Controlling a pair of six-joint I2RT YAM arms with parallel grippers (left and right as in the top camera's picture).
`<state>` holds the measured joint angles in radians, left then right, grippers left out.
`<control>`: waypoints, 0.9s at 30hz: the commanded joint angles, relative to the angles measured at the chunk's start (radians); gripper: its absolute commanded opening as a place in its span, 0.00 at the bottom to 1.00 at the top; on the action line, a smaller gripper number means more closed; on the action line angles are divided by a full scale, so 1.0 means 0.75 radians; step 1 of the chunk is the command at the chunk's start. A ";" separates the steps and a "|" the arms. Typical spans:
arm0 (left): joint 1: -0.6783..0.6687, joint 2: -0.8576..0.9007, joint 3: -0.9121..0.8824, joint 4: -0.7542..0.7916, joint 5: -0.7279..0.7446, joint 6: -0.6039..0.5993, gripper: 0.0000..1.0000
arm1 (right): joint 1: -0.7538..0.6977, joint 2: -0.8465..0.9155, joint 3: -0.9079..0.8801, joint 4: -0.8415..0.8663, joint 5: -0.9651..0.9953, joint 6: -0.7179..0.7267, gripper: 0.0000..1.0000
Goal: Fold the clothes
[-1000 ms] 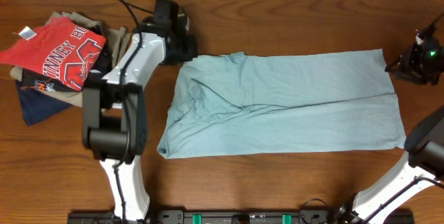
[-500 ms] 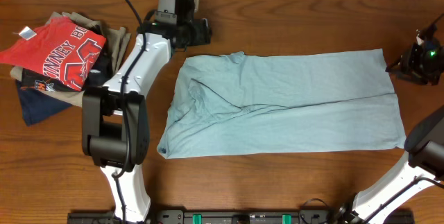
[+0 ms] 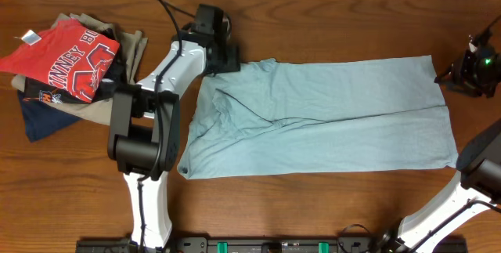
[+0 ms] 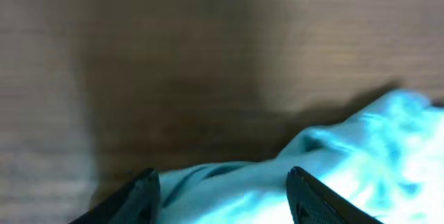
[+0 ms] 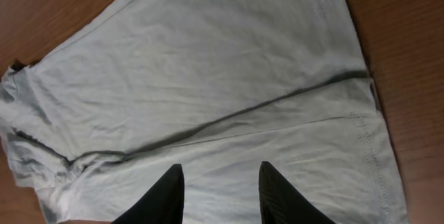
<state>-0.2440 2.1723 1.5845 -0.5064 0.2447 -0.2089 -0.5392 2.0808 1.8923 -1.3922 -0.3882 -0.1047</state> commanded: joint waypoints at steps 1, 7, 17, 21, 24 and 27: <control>0.003 0.014 0.007 -0.044 -0.019 0.008 0.60 | 0.014 0.006 0.022 -0.005 -0.001 0.018 0.34; -0.005 0.014 0.005 -0.151 -0.019 0.008 0.27 | 0.014 0.006 0.022 -0.005 -0.002 0.018 0.33; -0.005 -0.069 0.005 -0.168 -0.004 0.008 0.06 | 0.014 0.006 0.022 -0.005 0.022 0.019 0.33; -0.006 -0.171 0.005 -0.233 0.002 -0.004 0.07 | 0.014 0.006 0.022 -0.019 0.036 0.018 0.33; -0.014 -0.219 0.005 -0.370 0.003 -0.112 0.06 | 0.014 0.006 0.022 -0.020 0.057 0.019 0.33; -0.041 -0.224 0.004 -0.585 0.004 -0.187 0.06 | 0.014 0.006 0.022 -0.020 0.059 0.019 0.33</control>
<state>-0.2550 2.0144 1.5867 -0.8776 0.2409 -0.2752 -0.5392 2.0808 1.8923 -1.4055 -0.3569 -0.1020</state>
